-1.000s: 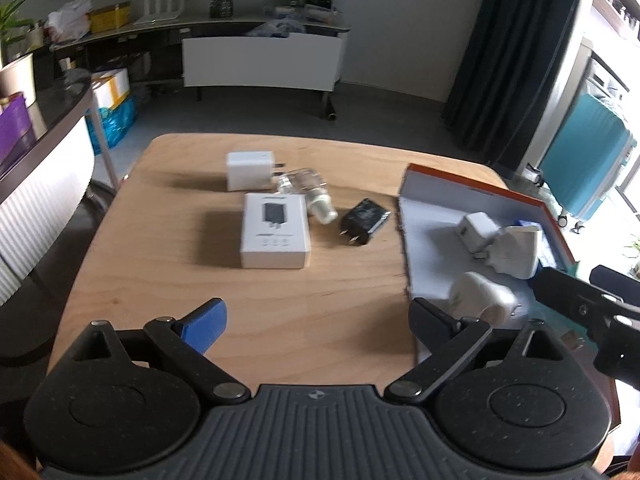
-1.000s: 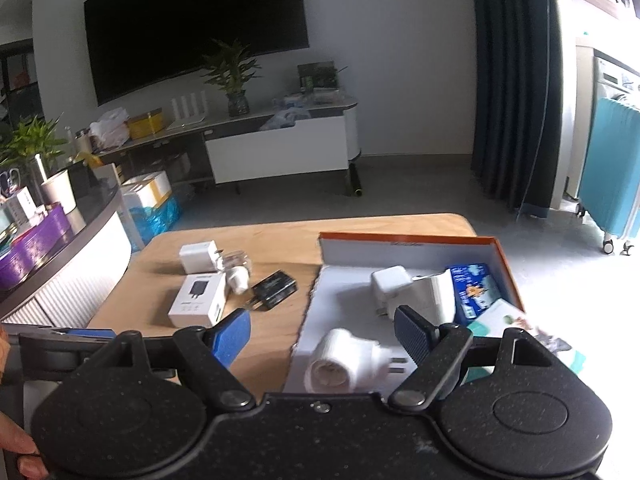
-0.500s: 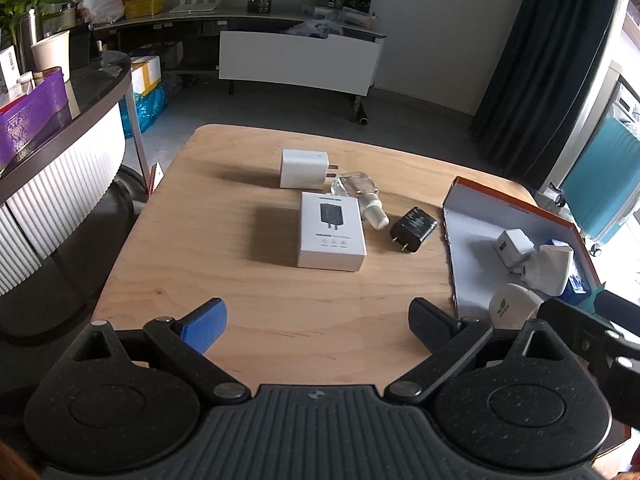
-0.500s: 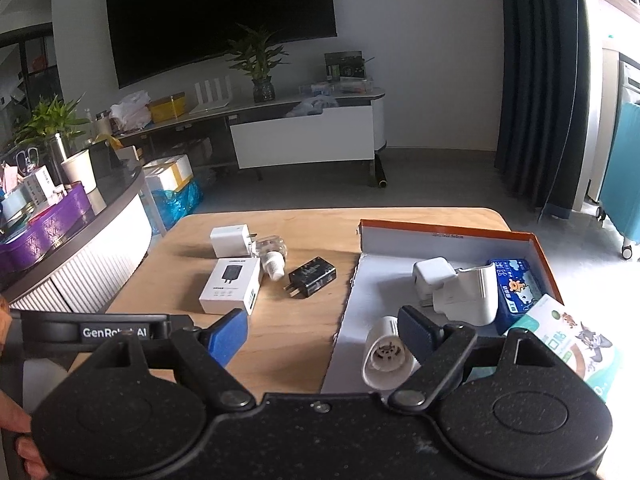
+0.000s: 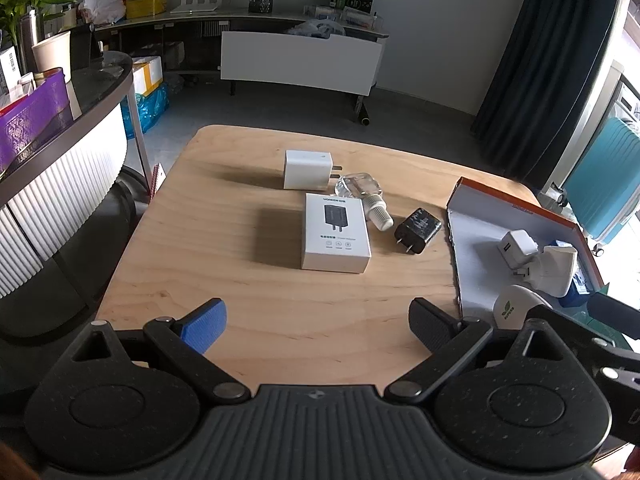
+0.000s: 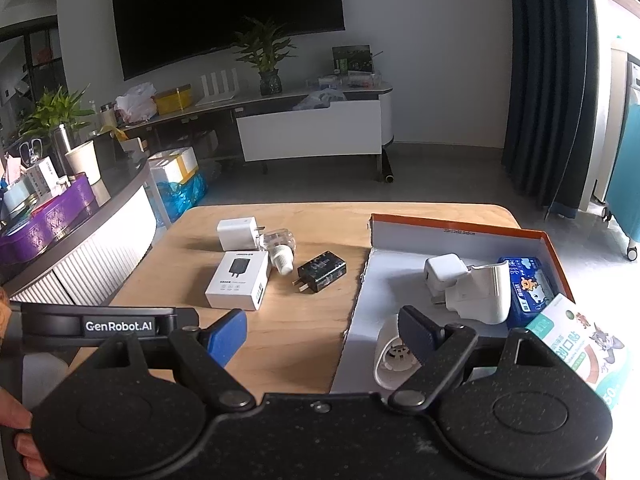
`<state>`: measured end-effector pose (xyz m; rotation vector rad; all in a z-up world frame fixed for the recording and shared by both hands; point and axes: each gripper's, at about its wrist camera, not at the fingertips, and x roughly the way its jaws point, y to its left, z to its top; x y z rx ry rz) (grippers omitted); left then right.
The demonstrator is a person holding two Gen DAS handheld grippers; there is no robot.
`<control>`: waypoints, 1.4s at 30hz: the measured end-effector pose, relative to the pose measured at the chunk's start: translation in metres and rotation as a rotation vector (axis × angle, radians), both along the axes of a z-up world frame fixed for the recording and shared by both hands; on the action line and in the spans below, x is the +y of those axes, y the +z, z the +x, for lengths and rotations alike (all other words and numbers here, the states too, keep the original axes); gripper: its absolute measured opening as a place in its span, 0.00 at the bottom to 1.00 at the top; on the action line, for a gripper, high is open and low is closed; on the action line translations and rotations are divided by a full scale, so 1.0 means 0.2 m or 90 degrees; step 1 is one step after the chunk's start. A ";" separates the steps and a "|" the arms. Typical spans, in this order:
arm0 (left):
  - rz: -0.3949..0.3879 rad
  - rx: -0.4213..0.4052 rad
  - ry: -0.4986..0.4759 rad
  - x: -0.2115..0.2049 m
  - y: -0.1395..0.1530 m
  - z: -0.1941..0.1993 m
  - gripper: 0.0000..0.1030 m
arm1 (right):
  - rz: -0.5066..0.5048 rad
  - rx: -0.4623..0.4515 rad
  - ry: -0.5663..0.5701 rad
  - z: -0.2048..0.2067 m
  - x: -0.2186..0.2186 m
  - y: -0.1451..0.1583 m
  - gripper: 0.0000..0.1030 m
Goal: Organize rigid objects
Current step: 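Withdraw both tools from the lid toward the white UGREEN charger box, then grasp the white UGREEN charger box with the left gripper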
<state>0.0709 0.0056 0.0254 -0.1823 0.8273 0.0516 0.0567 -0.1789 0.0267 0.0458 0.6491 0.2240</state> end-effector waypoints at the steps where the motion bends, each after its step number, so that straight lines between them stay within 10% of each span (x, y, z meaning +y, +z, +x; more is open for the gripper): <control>1: 0.000 0.001 0.001 0.00 0.00 0.00 0.97 | 0.000 0.000 0.001 0.00 0.00 0.00 0.95; 42: 0.028 0.024 0.003 0.00 -0.17 0.40 0.98 | -0.012 0.028 0.014 0.31 0.06 -0.12 0.95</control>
